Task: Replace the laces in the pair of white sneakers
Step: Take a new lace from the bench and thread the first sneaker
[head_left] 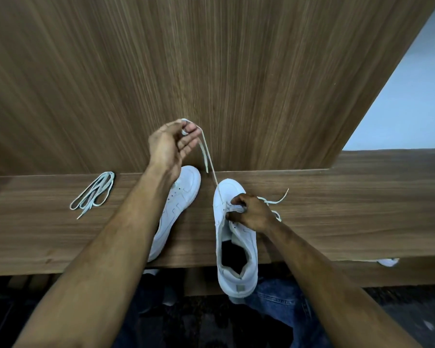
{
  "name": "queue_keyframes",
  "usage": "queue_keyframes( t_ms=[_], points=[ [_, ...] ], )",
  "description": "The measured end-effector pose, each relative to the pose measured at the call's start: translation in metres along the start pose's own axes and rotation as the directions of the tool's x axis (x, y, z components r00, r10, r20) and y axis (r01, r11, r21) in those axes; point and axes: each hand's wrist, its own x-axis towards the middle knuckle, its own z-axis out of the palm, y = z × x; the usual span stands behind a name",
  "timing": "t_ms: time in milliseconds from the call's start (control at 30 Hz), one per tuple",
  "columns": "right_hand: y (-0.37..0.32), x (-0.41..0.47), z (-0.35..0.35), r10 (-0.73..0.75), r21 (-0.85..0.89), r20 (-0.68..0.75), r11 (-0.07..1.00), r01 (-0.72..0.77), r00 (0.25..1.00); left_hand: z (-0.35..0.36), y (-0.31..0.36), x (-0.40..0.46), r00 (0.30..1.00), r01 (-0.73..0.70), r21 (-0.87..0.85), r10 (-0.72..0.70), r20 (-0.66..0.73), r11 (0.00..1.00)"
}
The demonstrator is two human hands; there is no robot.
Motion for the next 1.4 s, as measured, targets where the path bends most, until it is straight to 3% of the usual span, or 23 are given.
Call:
queue_keyframes(
  t_ms=[67, 133, 200, 267, 300, 367, 433, 533, 600, 633, 667, 733, 767, 800, 833, 1000, 1100, 1200, 1267, 1333, 1400],
  points=[
    [0.001, 0.001, 0.001, -0.011, 0.004, -0.003, 1.0, 0.011, 1.0, 0.0, -0.013, -0.003, 0.999, 0.036, 0.132, -0.033, -0.018, 0.991],
    [0.002, 0.0, 0.002, -0.012, -0.015, -0.018, 1.0, 0.012, 1.0, -0.009, -0.039, -0.01, 0.998, 0.054, 0.395, -0.038, -0.049, 0.917],
    [0.002, 0.0, 0.003, -0.005, -0.018, -0.024, 1.0, 0.004, 1.0, -0.026, -0.071, -0.012, 0.993, -0.116, 0.729, 0.066, 0.096, 0.675],
    [0.001, 0.0, 0.002, -0.006, -0.01, -0.016, 1.0, 0.006, 1.0, -0.04, -0.096, -0.015, 0.937, -0.335, 0.888, 0.016, 0.348, 0.314],
    [0.0, -0.001, 0.002, -0.013, -0.014, -0.012, 1.0, 0.012, 1.0, -0.046, -0.107, -0.015, 0.908, -0.397, 0.902, -0.07, 0.413, 0.17],
    [-0.001, -0.002, 0.0, -0.022, -0.042, -0.006, 0.999, 0.022, 1.0, -0.049, -0.12, -0.02, 0.884, -0.429, 0.903, -0.211, 0.418, -0.012],
    [0.0, -0.003, 0.0, -0.03, -0.07, 0.004, 0.997, 0.03, 1.0, -0.046, -0.122, -0.025, 0.901, -0.425, 0.883, -0.183, 0.393, -0.199],
    [0.001, -0.002, 0.0, -0.027, -0.086, 0.013, 0.996, 0.028, 1.0, -0.043, -0.118, -0.026, 0.875, -0.457, 0.757, -0.083, 0.477, -0.467],
    [0.002, -0.002, 0.0, -0.029, -0.092, 0.023, 0.995, 0.031, 0.999, -0.04, -0.116, -0.027, 0.881, -0.442, 0.731, -0.096, 0.464, -0.52],
    [0.002, -0.002, -0.001, -0.028, -0.097, 0.026, 0.995, 0.03, 0.999, -0.038, -0.114, -0.027, 0.902, -0.411, 0.792, -0.073, 0.426, -0.451],
    [0.003, -0.003, 0.0, -0.028, -0.1, 0.024, 0.994, 0.03, 0.999, -0.034, -0.111, -0.026, 0.929, -0.357, 0.895, -0.006, 0.369, -0.268],
    [0.004, -0.002, 0.001, -0.03, -0.117, 0.006, 0.993, 0.03, 1.0, -0.027, -0.099, -0.022, 0.981, -0.194, 0.939, 0.054, 0.187, 0.285],
    [0.005, -0.001, 0.001, -0.033, -0.126, 0.004, 0.991, 0.033, 0.999, -0.024, -0.091, -0.019, 0.992, -0.125, 0.861, 0.056, 0.111, 0.493],
    [0.005, -0.001, 0.002, -0.036, -0.137, 0.006, 0.99, 0.036, 0.999, -0.023, -0.083, -0.016, 0.996, -0.09, 0.796, 0.06, 0.068, 0.598],
    [0.005, -0.001, 0.002, -0.039, -0.154, 0.006, 0.987, 0.04, 0.999, -0.023, -0.075, -0.014, 0.997, -0.079, 0.771, 0.052, 0.06, 0.632],
    [0.004, -0.01, 0.011, -0.051, -0.287, -0.115, 0.958, 0.016, 0.992, -0.029, -0.063, -0.015, 0.988, -0.088, 0.791, -0.047, 0.146, 0.606],
    [0.0, -0.015, 0.015, -0.081, -0.457, -0.185, 0.889, -0.013, 0.979, -0.03, -0.058, -0.019, 0.994, -0.043, 0.739, -0.048, 0.101, 0.672],
    [-0.005, -0.013, 0.009, 0.02, -0.463, -0.176, 0.881, -0.1, 0.984, -0.027, -0.052, -0.025, 0.995, 0.028, 0.657, -0.083, 0.054, 0.753],
    [-0.004, -0.008, 0.002, 0.156, -0.322, -0.1, 0.929, -0.181, 0.983, -0.025, -0.042, -0.028, 0.991, 0.077, 0.608, -0.129, 0.042, 0.79],
    [-0.008, -0.005, -0.011, 0.268, -0.025, 0.009, 0.963, -0.268, 0.963, -0.023, -0.031, -0.03, 0.985, 0.109, 0.53, -0.162, 0.054, 0.841],
    [-0.019, -0.005, -0.031, 0.295, 0.254, 0.084, 0.917, -0.307, 0.952, -0.019, -0.018, -0.029, 0.987, 0.093, 0.507, -0.147, 0.068, 0.857]
  ],
)
